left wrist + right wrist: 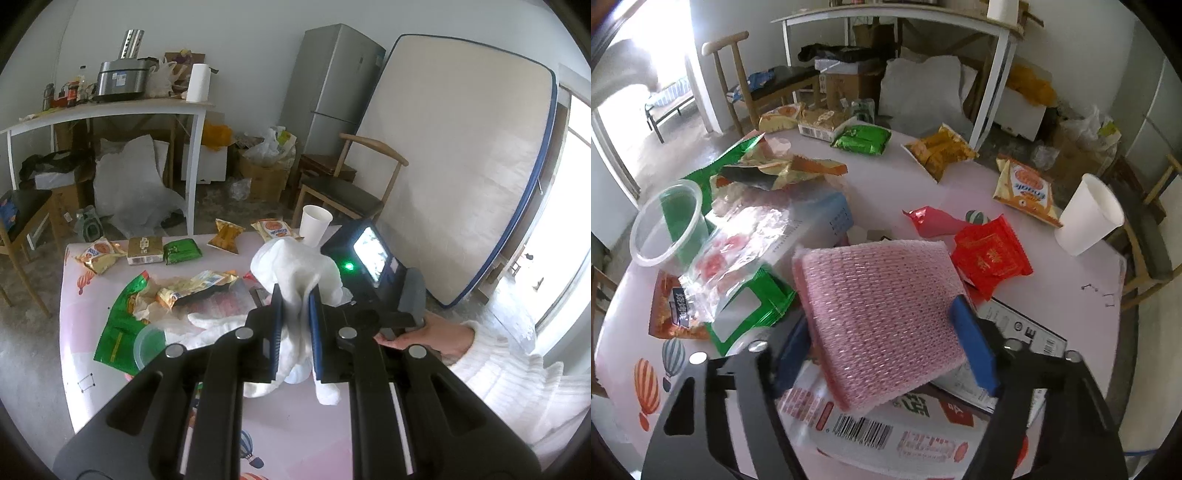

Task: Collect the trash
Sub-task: 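Grasp the white tissue with the left gripper while the right gripper grasps the pink sponge, then carry the pink sponge to the blue basket and open the right gripper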

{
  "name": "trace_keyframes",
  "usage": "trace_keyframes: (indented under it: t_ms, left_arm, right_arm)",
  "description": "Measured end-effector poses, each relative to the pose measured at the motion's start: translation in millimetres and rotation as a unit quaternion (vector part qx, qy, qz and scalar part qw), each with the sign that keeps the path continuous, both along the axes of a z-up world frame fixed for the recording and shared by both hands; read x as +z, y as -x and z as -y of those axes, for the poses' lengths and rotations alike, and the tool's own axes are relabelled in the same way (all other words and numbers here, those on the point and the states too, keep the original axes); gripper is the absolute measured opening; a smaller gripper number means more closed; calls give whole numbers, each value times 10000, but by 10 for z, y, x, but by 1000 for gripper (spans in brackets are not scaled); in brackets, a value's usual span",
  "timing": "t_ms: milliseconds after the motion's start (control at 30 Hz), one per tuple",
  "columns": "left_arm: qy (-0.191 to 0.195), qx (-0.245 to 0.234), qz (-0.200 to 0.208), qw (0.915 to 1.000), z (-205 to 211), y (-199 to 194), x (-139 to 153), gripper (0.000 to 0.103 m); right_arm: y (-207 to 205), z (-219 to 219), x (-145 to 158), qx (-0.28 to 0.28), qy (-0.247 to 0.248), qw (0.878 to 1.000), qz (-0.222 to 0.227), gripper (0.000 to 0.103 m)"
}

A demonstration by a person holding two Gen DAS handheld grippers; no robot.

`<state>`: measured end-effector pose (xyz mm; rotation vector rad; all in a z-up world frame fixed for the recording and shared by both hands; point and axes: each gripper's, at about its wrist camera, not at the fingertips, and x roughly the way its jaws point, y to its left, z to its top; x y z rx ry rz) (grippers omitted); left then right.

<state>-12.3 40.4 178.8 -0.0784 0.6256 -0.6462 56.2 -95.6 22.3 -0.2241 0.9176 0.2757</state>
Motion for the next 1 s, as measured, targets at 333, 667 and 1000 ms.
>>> trace_keyframes:
  t_ms: [333,667,1000]
  left_arm:
    - [238,61,-40,9997,-37,117,34,12]
    - [186,21,101,9998,54,367,147,12]
    - [317,-214,-62,9992,231,589,149,12]
  right_arm:
    - [244,123,240,-291,-247,9984,420,36]
    - [570,486,544,-648,-654,9924,812,34]
    - [1310,1032,929,-800,-1784,9748,1075,34]
